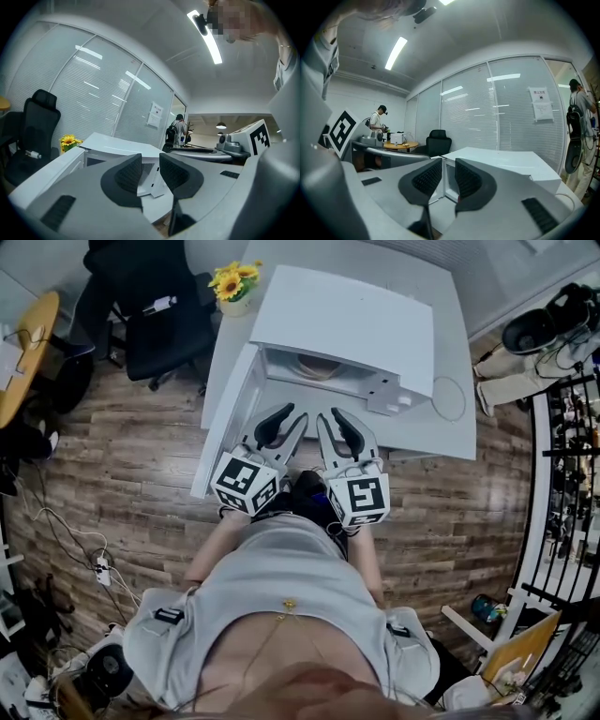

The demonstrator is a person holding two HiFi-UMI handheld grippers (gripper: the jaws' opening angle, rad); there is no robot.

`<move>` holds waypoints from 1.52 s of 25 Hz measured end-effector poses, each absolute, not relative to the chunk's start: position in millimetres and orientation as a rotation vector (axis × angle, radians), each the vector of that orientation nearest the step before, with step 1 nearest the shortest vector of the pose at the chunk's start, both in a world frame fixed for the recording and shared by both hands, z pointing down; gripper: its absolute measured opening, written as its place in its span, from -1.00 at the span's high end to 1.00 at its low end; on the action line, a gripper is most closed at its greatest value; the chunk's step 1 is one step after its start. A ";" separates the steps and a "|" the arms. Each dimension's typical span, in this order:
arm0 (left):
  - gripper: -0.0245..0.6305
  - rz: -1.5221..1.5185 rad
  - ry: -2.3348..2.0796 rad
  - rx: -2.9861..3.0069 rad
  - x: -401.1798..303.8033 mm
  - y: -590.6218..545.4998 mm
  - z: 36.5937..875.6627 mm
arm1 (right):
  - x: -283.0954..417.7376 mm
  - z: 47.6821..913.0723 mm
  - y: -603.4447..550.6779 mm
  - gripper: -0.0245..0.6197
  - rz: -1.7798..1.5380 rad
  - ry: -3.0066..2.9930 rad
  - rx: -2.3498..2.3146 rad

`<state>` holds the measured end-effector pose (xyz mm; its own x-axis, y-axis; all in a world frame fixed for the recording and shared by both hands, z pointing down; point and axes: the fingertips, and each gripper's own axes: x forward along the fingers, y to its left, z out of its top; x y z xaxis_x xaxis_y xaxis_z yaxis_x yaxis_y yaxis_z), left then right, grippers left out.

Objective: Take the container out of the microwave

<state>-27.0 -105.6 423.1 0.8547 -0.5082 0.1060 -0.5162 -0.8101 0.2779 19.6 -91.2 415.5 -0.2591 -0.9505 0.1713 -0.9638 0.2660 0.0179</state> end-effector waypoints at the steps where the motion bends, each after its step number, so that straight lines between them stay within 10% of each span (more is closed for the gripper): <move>1: 0.56 0.036 -0.781 2.732 -25.8 -107.2 421.9 | 20.7 414.7 -93.7 0.63 0.134 -2.381 1.807; 38: 0.56 0.063 -1.010 2.709 53.7 -185.4 408.4 | 98.6 408.8 -174.0 0.56 0.122 -2.596 1.554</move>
<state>53.7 -185.4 408.4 0.7587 -0.6390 0.1264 -0.6497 -0.7285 0.2170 98.6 -174.0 408.8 -0.4684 -0.8726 0.1382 -0.8818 0.4716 -0.0111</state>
